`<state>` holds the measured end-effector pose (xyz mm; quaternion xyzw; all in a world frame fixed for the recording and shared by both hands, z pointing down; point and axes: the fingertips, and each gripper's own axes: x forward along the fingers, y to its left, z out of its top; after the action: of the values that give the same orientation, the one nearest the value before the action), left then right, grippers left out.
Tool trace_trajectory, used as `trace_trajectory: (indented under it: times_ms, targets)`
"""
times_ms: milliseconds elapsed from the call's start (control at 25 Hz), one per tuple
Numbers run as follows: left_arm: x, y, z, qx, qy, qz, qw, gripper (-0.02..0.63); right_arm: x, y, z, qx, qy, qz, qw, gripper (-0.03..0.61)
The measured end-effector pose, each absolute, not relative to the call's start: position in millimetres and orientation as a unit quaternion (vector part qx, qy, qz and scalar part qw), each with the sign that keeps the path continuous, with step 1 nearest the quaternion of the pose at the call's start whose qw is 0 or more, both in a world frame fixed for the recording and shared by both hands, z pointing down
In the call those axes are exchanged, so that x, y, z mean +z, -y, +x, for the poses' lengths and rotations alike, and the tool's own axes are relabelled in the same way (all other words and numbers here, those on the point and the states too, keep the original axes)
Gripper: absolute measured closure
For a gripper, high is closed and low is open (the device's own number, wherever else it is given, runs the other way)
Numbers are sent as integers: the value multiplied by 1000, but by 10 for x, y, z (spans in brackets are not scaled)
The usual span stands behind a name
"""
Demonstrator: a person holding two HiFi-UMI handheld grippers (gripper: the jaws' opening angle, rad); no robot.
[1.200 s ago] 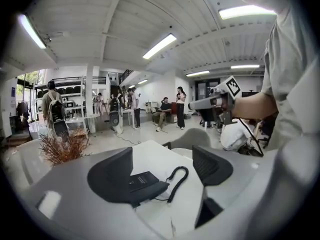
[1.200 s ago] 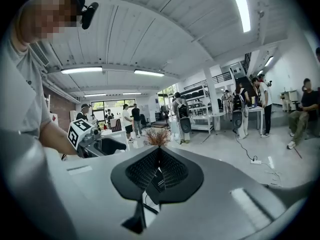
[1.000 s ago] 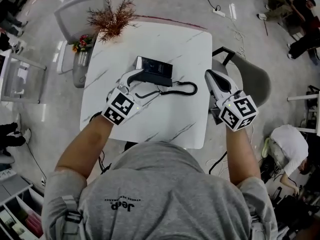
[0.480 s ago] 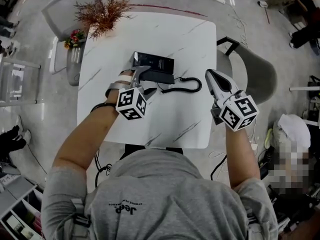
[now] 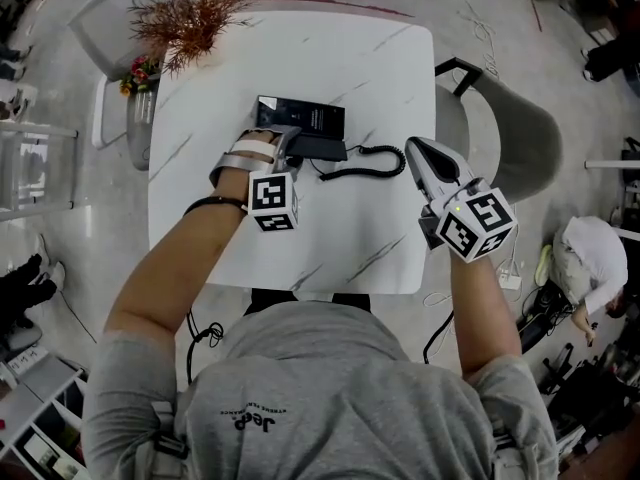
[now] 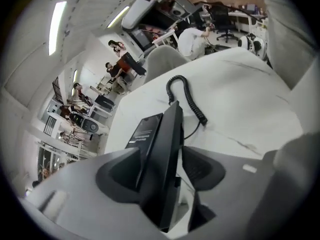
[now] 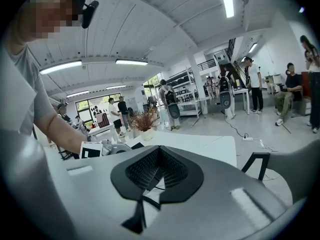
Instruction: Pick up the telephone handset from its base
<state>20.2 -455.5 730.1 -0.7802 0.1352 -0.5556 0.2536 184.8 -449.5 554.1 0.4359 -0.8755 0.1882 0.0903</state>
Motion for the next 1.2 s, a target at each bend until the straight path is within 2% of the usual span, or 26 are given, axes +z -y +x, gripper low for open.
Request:
trace_trajectory:
  times_ms: [80, 160, 240, 320, 600, 840, 960, 1200]
  targets:
    - [7290, 4607, 181, -571, -134, -757, 288, 392, 5555, 4465, 1872, 192, 874, 437, 90, 574]
    - [7244, 4612, 197, -575, -125, -749, 306, 410, 5554, 4440, 1900, 194, 873, 439, 87, 574]
    - [7204, 4550, 225, -570, -106, -758, 297, 474, 5542, 4418, 1916, 195, 872, 441, 84, 574]
    - [7136, 4468, 269, -561, -93, -780, 260, 476, 5507, 4402, 1933, 194, 872, 443, 81, 574]
    - [6542, 4230, 405, -483, -96, -869, 50, 476, 5237, 4385, 1998, 182, 870, 452, 72, 574]
    - [6052, 4076, 387, -405, -92, -904, -98, 476, 4900, 4364, 2005, 168, 873, 455, 61, 574]
    - [5795, 4139, 306, -359, -110, -916, -141, 476, 4744, 4361, 1985, 159, 874, 456, 57, 574]
    - [5058, 4333, 68, -269, -167, -936, -151, 476, 4363, 4351, 1883, 136, 880, 453, 45, 574]
